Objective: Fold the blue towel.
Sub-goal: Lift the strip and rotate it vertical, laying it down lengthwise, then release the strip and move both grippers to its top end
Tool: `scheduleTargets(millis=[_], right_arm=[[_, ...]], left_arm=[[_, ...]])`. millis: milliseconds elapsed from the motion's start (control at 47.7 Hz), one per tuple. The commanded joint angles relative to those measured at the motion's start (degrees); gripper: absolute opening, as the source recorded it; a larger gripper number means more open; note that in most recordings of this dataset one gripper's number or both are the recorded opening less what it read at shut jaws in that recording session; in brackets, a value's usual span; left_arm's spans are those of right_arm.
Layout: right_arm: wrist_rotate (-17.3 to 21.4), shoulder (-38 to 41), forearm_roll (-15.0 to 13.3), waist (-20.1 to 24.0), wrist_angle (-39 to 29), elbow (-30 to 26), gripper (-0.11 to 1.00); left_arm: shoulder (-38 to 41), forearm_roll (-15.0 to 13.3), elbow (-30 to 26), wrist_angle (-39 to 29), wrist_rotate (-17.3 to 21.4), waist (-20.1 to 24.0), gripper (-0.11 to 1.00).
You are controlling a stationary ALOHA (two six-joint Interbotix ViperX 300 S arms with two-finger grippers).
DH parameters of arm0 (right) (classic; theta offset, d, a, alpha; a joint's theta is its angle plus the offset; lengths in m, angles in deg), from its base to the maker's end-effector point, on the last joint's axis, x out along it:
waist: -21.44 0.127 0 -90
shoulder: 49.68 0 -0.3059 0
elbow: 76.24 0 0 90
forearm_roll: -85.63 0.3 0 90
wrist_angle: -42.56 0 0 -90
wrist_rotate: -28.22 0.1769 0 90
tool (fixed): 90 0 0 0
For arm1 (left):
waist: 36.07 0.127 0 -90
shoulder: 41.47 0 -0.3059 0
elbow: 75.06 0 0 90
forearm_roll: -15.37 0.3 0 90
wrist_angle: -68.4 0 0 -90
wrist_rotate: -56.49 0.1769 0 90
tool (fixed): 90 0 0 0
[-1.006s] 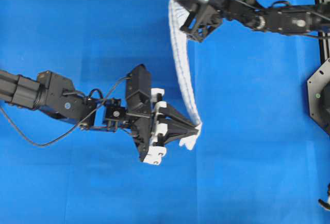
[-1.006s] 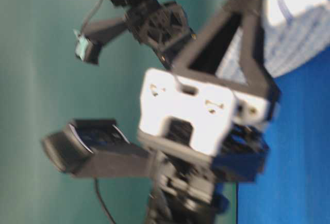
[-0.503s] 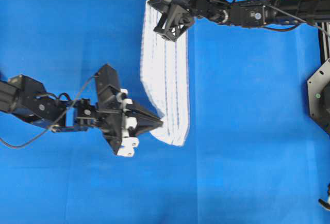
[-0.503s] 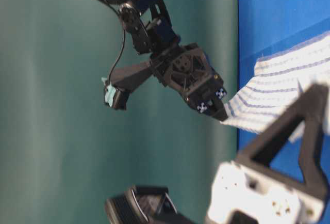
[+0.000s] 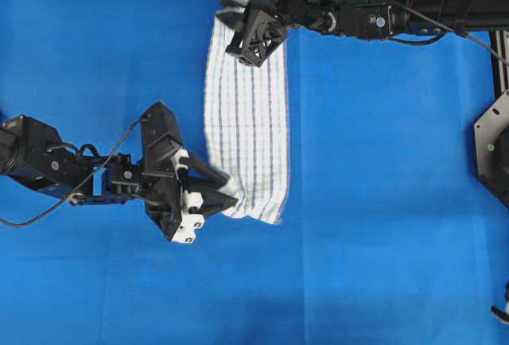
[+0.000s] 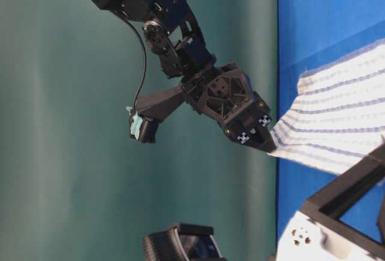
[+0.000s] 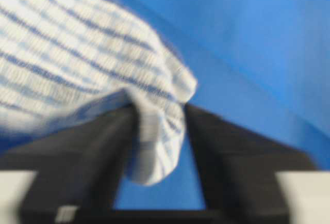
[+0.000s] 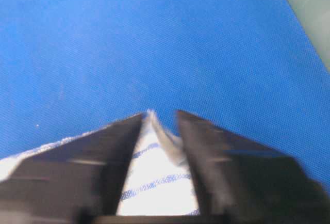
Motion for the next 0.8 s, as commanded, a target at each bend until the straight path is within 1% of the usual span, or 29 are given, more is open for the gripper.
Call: scheduleTargets(millis=[0,63,105,147,189,231,294,377,461,566,692,734,776], right_arm=[[0.0,-1.1,0.0,0.1,0.4,-1.2,0.44],[0.0,-1.1,0.0,0.1,0.7,-1.0,0.62],[0.0,-1.3,-0.2,0.2,1.0,-0.9,0.76],[-0.1,-1.8,-0.4,0.2,1.1,-0.4,0.86],[-0.1,-2.5,-0.8,0.1,1.1,-0.1,0.93],[-0.3,-3.4,-1.1,0.1,1.1,0.4,0.94],[-0.3,-5.1,-1.4,0.2,1.1,1.2,0.91],[-0.4,-8.1,-1.9,0.1,1.1,2.8,0.88],[-0.4,-10.9,-2.3,0.1,0.9,4.5,0.89],[-0.4,-15.0,-2.4,0.2,1.0,7.6,0.89],[-0.3,-19.2,-2.4,0.3,1.8,11.9,0.89],[-0.3,-20.3,-2.4,0.3,2.5,13.1,0.89],[-0.2,-21.1,-2.4,0.2,3.2,14.2,0.88]], left_arm=[[-1.7,-0.8,-0.4,-0.7,0.1,-0.1,0.52],[-2.2,-0.8,0.3,-1.5,0.7,-0.1,0.7],[-3.0,-0.8,1.0,-2.5,0.7,0.1,0.8],[-4.0,-0.8,1.8,-3.9,0.7,0.3,0.88],[-5.5,-0.8,2.6,-5.4,0.7,0.4,0.91],[-7.6,-0.8,3.8,-7.2,0.5,0.5,0.9],[-10.5,-0.8,5.0,-9.3,0.5,0.4,0.88],[-14.7,-0.8,6.3,-11.9,0.6,0.4,0.88],[-19.5,-0.8,8.1,-13.3,1.1,0.4,0.88],[-24.3,-0.7,10.1,-13.3,2.5,1.3,0.88],[-28.4,-0.5,12.1,-13.3,8.1,4.8,0.88],[-28.8,-0.5,12.3,-13.3,10.5,6.6,0.88],[-29.0,-0.5,12.5,-13.3,14.1,9.1,0.88]])
